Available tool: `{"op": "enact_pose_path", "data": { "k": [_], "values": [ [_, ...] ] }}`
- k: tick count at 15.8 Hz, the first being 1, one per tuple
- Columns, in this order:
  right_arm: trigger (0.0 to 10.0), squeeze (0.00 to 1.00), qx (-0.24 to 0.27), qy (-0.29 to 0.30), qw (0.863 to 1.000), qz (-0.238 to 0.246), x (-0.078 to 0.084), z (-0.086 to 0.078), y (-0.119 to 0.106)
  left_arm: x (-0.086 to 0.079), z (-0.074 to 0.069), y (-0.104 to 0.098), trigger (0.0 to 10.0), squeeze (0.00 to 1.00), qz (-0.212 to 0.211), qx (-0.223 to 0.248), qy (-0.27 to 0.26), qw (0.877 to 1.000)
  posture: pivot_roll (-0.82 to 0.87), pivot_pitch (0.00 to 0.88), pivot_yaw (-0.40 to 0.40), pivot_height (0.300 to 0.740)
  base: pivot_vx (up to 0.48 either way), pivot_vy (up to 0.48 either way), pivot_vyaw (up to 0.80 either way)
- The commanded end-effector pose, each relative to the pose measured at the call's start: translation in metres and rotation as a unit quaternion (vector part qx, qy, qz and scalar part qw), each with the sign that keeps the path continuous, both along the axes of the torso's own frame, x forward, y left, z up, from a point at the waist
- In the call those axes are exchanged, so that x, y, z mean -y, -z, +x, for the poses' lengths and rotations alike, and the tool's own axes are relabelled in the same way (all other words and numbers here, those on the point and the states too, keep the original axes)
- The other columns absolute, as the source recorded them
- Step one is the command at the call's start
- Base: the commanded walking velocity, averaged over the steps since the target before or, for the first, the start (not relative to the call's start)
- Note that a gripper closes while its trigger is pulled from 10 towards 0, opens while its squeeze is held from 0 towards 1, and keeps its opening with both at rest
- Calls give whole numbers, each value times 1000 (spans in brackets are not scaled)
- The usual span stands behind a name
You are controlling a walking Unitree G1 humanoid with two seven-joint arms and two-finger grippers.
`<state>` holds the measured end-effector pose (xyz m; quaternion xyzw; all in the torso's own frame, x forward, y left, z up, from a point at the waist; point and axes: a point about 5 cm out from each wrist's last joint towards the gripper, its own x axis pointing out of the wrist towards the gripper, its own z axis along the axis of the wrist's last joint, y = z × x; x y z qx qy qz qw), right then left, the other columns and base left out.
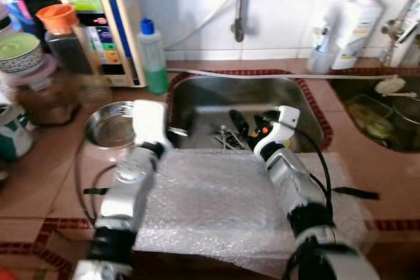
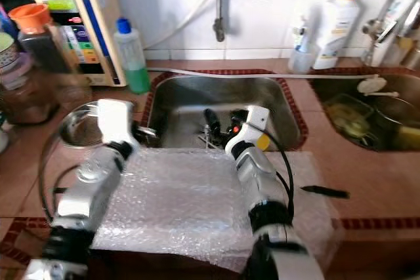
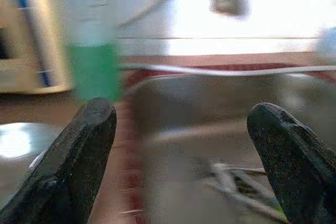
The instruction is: Kitchen organization
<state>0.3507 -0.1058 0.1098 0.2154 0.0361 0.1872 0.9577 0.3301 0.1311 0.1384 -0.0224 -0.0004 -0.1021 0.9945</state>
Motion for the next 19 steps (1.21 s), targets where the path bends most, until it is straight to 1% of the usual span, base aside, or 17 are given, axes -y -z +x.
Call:
{"op": "enact_pose_path", "data": {
  "k": [1,2,3,4,5,6,7,8,9,11,13,14,15,17,18,19],
  "values": [
    [10000,1000,22,-23,999,-19,-6,-5,-8,-11,8,-3,10000,1000,15,3,-46,999,-27,0,52,740,0,0,0],
    [10000,1000,28,-29,999,-28,-7,-12,-9,-25,13,-2,10000,925,21,-4,-85,996,-31,0,52,740,0,0,0],
    [10000,1000,31,-33,998,-32,-8,-17,-9,-38,17,2,10000,231,34,-23,-124,991,-32,0,53,740,0,0,0],
    [10000,1000,34,-41,998,-37,-9,-21,-10,-51,20,4,10000,0,29,-38,-159,986,-34,0,52,740,0,0,0],
    [10000,1000,39,-55,997,-44,-10,-27,-10,-67,23,3,10000,0,51,-44,-189,980,-36,0,52,740,0,0,0],
    [10000,1000,40,-59,996,-46,-10,-29,-10,-70,23,2,10000,0,59,-41,-195,978,-36,0,52,740,0,0,0],
    [10000,1000,47,-98,993,-49,-16,-35,-12,-81,26,2,10000,0,43,-52,-223,973,-39,0,51,740,0,0,0],
    [10000,1000,52,-122,990,-51,-20,-40,-14,-85,27,3,10000,0,35,-56,-239,969,-40,0,51,740,0,0,0],
    [10000,1000,65,-145,986,-52,-26,-46,-20,-89,27,4,10000,0,18,-63,-252,966,-40,0,51,740,0,0,0],
    [10000,1000,73,-164,981,-74,-30,-52,-23,-97,27,7,10000,0,10,-72,-288,955,-37,0,49,740,0,0,0],
    [10000,1000,69,-165,981,-78,-30,-53,-22,-103,25,9,10000,0,16,-77,-312,947,-37,0,49,740,0,0,0],
    [10000,1000,67,-166,981,-80,-30,-54,-21,-107,23,13,10000,0,20,-89,-323,942,-33,0,48,740,0,0,0],
    [10000,1000,73,-187,977,-75,-32,-58,-24,-111,20,21,10000,0,20,-109,-334,936,-33,0,48,740,0,0,0],
    [10000,1000,84,-240,965,-67,-37,-67,-29,-111,20,25,10000,0,22,-120,-332,935,-34,0,47,740,0,0,0],
    [10000,1000,86,-258,959,-76,-37,-71,-29,-110,20,27,10000,0,22,-128,-327,936,-34,0,47,740,0,0,0],
    [10000,996,86,-261,958,-79,-37,-72,-28,-108,20,31,10000,0,22,-140,-321,936,-34,0,45,740,0,0,0]
  ]
}}
